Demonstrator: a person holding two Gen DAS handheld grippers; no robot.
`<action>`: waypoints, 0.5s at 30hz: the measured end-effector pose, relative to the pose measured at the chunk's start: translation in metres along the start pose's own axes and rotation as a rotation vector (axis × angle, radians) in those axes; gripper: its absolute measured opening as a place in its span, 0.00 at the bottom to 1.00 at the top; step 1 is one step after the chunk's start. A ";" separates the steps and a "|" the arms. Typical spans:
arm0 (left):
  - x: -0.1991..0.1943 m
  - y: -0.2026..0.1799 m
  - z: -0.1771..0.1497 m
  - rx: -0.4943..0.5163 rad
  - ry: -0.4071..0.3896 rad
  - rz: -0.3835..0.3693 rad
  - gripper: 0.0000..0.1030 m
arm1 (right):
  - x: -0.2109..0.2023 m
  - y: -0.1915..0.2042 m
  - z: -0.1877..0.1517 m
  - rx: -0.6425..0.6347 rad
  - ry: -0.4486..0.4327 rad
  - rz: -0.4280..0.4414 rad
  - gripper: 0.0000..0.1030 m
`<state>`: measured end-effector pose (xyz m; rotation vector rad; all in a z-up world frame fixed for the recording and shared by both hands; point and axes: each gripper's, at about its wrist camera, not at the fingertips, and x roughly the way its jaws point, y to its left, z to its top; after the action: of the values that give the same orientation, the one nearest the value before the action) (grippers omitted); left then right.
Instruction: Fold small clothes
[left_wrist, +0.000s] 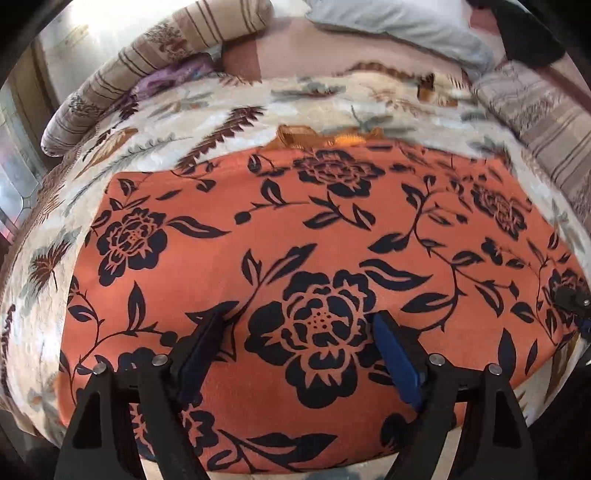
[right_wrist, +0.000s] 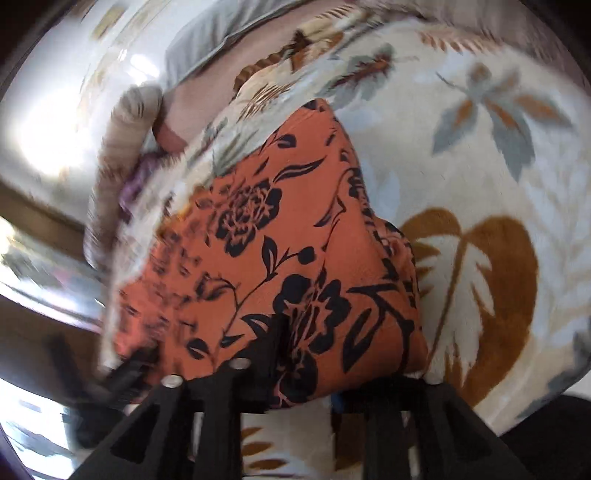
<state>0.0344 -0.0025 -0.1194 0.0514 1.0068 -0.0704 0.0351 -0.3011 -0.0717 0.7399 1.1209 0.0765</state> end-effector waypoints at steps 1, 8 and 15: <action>-0.001 0.000 0.000 -0.001 0.000 -0.002 0.83 | -0.009 -0.013 0.001 0.068 -0.003 0.049 0.66; -0.002 0.002 -0.001 0.007 -0.019 -0.003 0.83 | -0.051 -0.045 0.043 0.135 -0.089 0.134 0.71; 0.000 0.002 0.000 0.009 -0.017 -0.017 0.84 | 0.052 -0.018 0.140 0.002 0.161 0.188 0.71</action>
<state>0.0342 -0.0007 -0.1191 0.0502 0.9905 -0.0910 0.1702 -0.3633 -0.0914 0.8505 1.2016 0.2980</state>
